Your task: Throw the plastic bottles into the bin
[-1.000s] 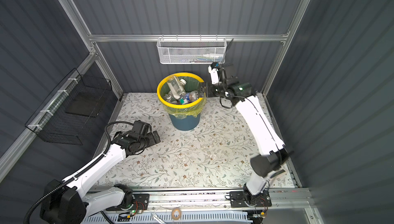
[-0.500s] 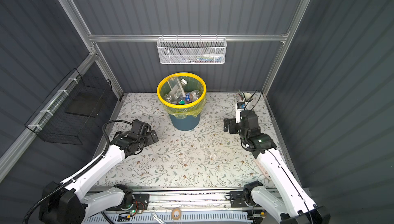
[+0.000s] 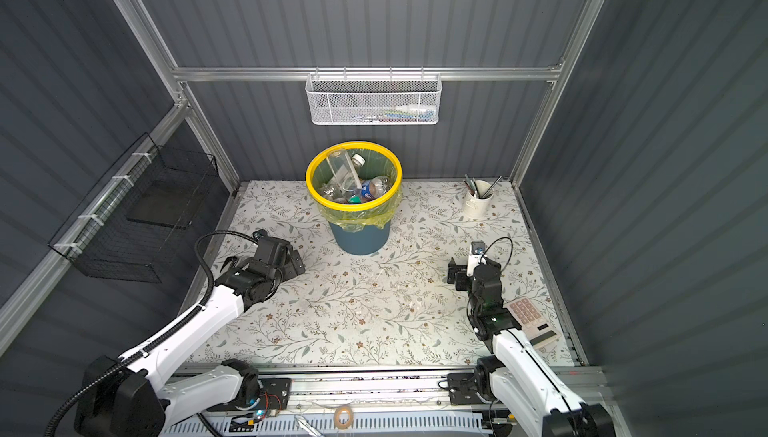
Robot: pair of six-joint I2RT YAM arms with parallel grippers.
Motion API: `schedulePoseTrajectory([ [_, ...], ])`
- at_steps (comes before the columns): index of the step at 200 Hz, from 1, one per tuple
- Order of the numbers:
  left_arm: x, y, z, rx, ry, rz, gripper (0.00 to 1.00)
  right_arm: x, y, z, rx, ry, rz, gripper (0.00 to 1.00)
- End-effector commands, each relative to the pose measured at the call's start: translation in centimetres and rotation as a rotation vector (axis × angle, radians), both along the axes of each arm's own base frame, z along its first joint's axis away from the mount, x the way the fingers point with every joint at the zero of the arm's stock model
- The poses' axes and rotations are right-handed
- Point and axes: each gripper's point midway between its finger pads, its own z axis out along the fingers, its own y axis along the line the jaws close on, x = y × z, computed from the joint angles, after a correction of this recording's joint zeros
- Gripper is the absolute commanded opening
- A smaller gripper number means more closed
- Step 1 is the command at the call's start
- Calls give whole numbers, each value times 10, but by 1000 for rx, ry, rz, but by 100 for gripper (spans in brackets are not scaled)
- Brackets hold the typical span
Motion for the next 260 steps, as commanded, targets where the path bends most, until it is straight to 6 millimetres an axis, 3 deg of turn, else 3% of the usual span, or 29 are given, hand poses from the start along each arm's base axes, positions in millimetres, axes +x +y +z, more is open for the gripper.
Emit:
schedulePoseTrajectory([
  [1, 10, 9, 12, 60, -81, 15, 100, 19, -2, 24, 11, -147, -17, 99],
  [76, 20, 27, 25, 190, -153, 62, 100, 59, -12, 12, -46, -184, -10, 99],
  [166, 34, 60, 32, 405, -256, 168, 99, 67, -28, -10, 58, -146, -8, 99],
  [197, 56, 59, 12, 423, -298, 73, 99, 73, -33, -11, 82, -131, -17, 99],
  [239, 80, 69, -37, 389, -290, 4, 99, 74, -35, -12, 99, -126, -15, 99],
  [260, 89, 70, -41, 381, -317, -26, 99, 74, -36, -12, 104, -125, -16, 99],
])
